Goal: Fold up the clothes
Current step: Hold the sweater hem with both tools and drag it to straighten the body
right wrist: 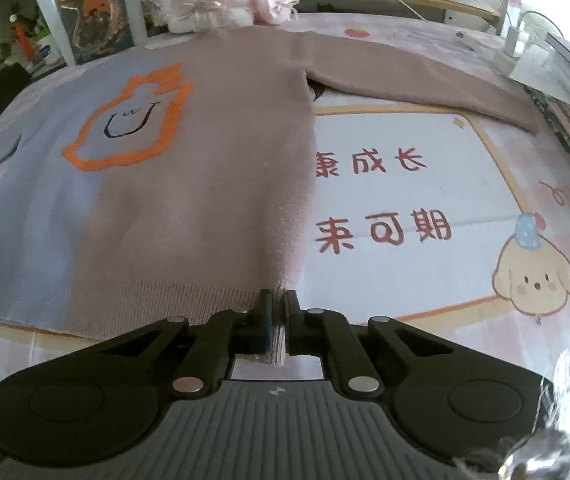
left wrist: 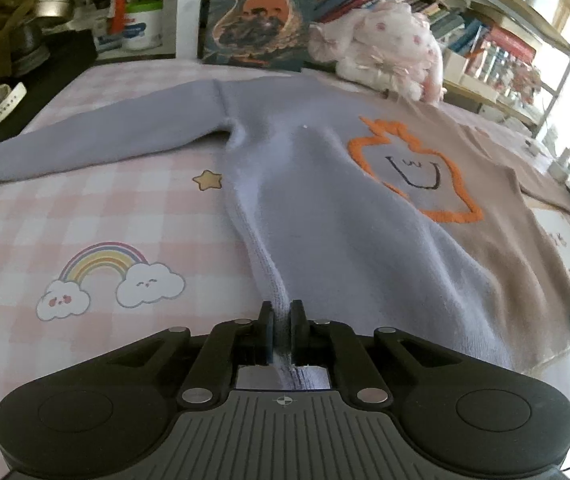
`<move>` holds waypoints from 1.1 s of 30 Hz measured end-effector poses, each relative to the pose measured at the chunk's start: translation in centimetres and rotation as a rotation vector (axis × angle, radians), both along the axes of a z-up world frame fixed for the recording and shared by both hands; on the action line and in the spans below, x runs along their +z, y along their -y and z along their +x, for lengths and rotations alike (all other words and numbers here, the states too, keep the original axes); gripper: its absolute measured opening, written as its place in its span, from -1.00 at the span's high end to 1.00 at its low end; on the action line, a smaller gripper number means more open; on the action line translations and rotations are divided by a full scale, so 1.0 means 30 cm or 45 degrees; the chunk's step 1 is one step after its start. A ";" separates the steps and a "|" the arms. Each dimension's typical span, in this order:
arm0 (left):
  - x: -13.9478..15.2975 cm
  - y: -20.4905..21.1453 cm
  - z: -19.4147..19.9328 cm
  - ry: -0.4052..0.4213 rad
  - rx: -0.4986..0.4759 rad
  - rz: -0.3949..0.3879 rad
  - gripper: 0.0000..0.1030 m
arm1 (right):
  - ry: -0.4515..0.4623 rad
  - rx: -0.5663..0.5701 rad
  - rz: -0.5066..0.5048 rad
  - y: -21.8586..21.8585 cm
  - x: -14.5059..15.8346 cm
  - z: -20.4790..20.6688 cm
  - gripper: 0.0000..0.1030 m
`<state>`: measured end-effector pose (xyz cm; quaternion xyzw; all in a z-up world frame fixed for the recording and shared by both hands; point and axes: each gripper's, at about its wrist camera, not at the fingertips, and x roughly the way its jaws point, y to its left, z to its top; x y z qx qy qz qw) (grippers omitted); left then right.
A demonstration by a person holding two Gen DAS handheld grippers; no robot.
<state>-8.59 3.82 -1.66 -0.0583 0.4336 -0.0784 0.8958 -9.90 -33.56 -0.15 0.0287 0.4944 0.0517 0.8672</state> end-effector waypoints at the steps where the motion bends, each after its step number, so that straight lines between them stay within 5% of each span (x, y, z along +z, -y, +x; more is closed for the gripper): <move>1: 0.000 -0.003 -0.003 0.000 -0.007 0.002 0.89 | -0.004 0.006 -0.006 -0.004 0.002 -0.005 0.90; 18: -0.004 0.059 0.027 -0.008 -0.128 0.020 0.90 | 0.012 -0.112 -0.011 0.039 0.003 -0.025 0.90; 33: 0.003 0.079 -0.044 -0.008 0.111 0.044 0.85 | 0.049 0.109 -0.026 0.061 -0.001 -0.037 0.85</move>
